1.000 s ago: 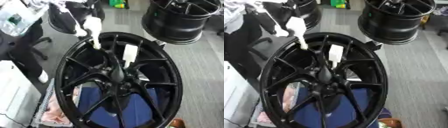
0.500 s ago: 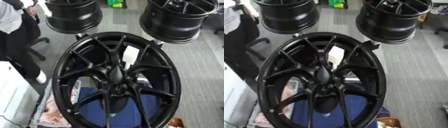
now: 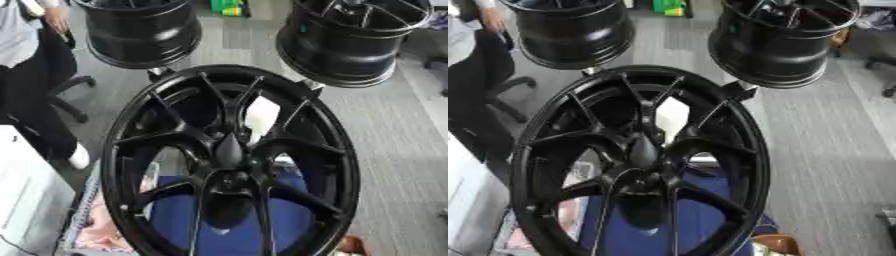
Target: Pull the pin out of the wheel hub.
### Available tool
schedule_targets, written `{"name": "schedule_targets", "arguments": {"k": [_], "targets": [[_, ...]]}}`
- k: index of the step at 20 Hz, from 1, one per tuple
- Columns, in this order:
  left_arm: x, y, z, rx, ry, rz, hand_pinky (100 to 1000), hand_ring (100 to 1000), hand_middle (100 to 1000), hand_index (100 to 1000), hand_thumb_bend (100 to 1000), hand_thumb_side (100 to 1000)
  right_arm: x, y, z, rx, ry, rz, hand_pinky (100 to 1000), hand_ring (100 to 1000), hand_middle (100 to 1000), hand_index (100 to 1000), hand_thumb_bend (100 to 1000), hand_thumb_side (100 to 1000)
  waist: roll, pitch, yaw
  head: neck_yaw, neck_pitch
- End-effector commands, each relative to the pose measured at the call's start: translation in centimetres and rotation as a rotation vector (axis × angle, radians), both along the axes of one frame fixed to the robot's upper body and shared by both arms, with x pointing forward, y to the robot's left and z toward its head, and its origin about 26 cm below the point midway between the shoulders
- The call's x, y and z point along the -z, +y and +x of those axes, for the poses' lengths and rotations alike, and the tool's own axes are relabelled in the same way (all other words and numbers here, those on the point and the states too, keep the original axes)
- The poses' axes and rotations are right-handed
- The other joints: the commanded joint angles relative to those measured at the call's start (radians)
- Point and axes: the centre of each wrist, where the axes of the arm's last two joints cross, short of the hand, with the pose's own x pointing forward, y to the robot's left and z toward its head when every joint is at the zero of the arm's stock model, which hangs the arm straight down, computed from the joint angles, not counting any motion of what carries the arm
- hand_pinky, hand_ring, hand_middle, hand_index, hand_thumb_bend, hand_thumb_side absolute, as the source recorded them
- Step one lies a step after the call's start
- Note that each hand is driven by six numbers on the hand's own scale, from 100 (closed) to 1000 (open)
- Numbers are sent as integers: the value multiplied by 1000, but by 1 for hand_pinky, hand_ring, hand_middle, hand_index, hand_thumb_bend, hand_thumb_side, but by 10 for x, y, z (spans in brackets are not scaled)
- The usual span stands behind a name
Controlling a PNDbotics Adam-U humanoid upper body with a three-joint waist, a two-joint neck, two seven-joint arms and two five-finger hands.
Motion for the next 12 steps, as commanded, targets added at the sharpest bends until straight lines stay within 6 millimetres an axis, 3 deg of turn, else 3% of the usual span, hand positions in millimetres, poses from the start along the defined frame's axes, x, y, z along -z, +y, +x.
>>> {"name": "schedule_targets", "arguments": {"k": [1,3,7,9,12], "targets": [[-24,10,-14,37,-62,8,817,839,803,896,332,666,-14,-3,0,60,-22,-39,858,703,592,734,100,247,2,-11,-3,7,-10],[-27,12,-16,68,-69,11,814,840,805,898,352,690,-15,-4,0,61,-23,-43,858,703,592,735,100,245,2,-11,-4,9,-11],[-33,18,-19,87,-147,-4,776,807,769,877,298,637,-15,-4,0,61,-25,-39,858,703,592,734,100,251,1,-11,-3,10,-8],[-35,22,-19,73,-186,-43,742,777,739,859,180,550,-14,-4,0,60,-27,-36,858,703,592,734,100,254,0,-11,-4,10,-8],[-38,23,-20,37,-237,-104,710,739,688,828,100,477,-13,-4,-1,60,-26,-32,858,703,592,734,100,254,0,-11,-6,12,-6]]}}
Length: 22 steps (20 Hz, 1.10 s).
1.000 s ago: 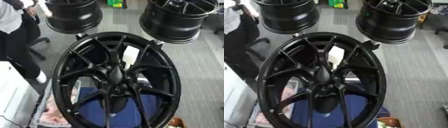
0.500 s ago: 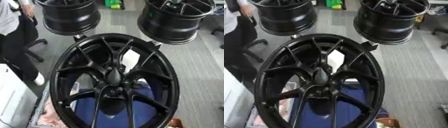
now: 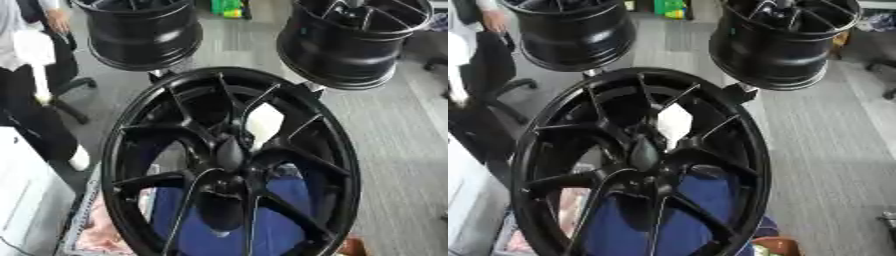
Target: Pull the pin out of the wheel hub.
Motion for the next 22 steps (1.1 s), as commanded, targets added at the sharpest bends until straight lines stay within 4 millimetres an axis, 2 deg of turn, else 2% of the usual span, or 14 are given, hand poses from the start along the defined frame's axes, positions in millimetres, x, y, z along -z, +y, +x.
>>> {"name": "schedule_targets", "arguments": {"k": [1,5,10,15,19,22], "targets": [[-18,3,-8,-28,-95,-62,703,732,680,821,100,466,-11,-4,-1,60,-21,-22,858,703,592,734,100,254,2,-11,-2,3,-6],[-24,-9,-12,-8,-167,-134,664,681,624,779,100,440,-11,-4,-1,60,-23,-23,857,704,592,733,100,250,2,-12,-3,6,-5],[-22,-31,-12,125,-266,-185,649,667,611,775,100,487,-13,-3,-1,61,-23,-36,856,705,592,734,100,233,0,-12,-6,9,-3],[-2,-62,-8,278,-324,-274,634,660,606,782,100,585,-19,-2,1,58,-36,-62,855,708,596,736,100,201,-4,-12,-14,21,-4],[23,-91,-12,389,-353,-394,632,664,611,792,100,656,-25,-1,3,59,-51,-84,855,711,598,738,100,188,-9,-9,-23,29,-7],[42,-114,-18,458,-356,-491,634,670,617,799,100,668,-28,0,4,60,-60,-96,855,712,600,739,100,172,-10,-7,-24,30,-9]]}}
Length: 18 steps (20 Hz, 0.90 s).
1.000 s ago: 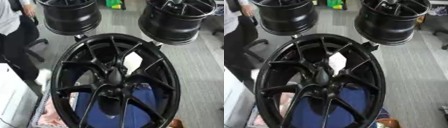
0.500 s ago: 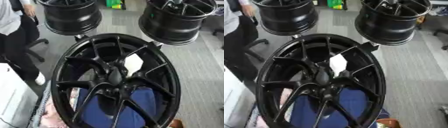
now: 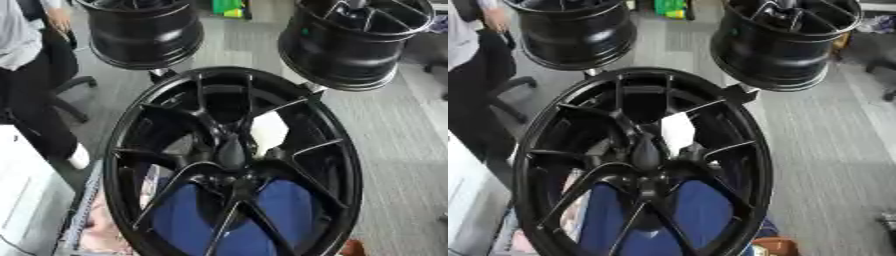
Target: Pull the pin out of the wheel hub.
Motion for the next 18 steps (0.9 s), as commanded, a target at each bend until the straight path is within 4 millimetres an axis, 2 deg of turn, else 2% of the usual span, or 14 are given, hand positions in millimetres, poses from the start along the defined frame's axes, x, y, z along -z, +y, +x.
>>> {"name": "schedule_targets", "arguments": {"k": [1,7,12,18], "targets": [[3,-22,-13,85,-50,-84,635,671,618,800,100,672,-15,-2,0,55,-26,-39,855,712,601,739,100,168,1,-11,-2,5,-8],[30,-47,-36,184,-33,-280,638,675,622,806,100,688,-17,0,1,49,-39,-46,855,713,601,739,100,154,-2,-8,-4,4,-4],[33,-46,-48,245,-22,-356,640,678,624,810,100,687,-16,0,1,49,-41,-47,855,713,601,739,100,153,-4,-9,-3,5,-6],[32,-40,-51,320,-7,-405,642,677,622,807,100,680,-15,-1,1,52,-35,-46,853,712,601,739,100,148,-6,-11,-1,7,-11]]}}
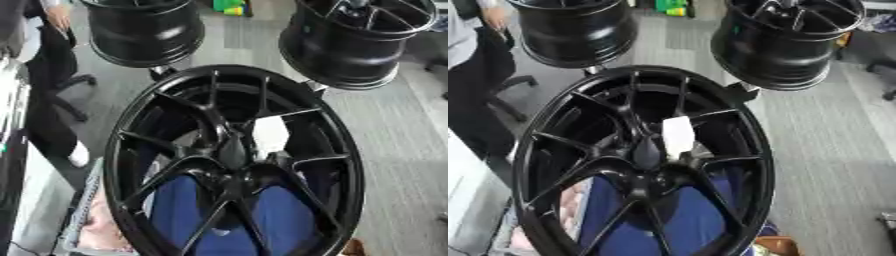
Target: Pull the pin out of the wheel hub.
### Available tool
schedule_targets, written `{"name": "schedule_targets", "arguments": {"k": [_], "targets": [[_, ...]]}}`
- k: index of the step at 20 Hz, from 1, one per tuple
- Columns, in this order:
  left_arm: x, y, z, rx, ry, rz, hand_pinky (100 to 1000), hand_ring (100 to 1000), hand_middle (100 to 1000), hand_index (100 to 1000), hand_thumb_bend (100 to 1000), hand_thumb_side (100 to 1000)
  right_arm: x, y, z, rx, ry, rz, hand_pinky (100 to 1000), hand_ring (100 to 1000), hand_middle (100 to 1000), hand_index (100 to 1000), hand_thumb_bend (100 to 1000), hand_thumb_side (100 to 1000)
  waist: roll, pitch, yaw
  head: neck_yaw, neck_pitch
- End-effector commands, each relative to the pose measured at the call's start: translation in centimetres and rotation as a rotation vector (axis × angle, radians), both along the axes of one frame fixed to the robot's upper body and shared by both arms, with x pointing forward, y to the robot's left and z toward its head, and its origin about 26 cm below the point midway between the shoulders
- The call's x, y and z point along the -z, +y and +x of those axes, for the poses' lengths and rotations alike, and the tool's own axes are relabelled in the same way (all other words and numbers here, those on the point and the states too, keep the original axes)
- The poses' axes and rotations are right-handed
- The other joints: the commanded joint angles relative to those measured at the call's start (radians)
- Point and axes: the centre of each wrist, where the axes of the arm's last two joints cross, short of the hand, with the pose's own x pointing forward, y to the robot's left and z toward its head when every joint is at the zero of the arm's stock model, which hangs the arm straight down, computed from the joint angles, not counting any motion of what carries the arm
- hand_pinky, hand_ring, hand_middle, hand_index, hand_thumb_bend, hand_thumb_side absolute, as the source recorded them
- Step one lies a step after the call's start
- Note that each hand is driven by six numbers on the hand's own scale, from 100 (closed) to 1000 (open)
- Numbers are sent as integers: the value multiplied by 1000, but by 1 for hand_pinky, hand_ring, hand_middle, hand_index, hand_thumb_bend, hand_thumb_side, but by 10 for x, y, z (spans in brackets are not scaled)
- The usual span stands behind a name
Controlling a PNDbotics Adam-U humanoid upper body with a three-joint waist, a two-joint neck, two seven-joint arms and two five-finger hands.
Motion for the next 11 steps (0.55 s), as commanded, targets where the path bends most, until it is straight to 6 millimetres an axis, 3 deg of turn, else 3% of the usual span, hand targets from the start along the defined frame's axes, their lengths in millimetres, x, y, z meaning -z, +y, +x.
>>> {"name": "schedule_targets", "arguments": {"k": [1,11], "targets": [[-10,5,-5,36,-33,-18,641,676,621,806,100,678,-10,-3,-2,56,-15,-28,853,712,600,739,100,149,-1,-14,1,2,-11],[-12,12,-5,106,-24,-75,642,675,619,803,100,685,-9,-3,-2,57,-9,-24,854,711,600,738,100,148,-2,-13,3,1,-13]]}}
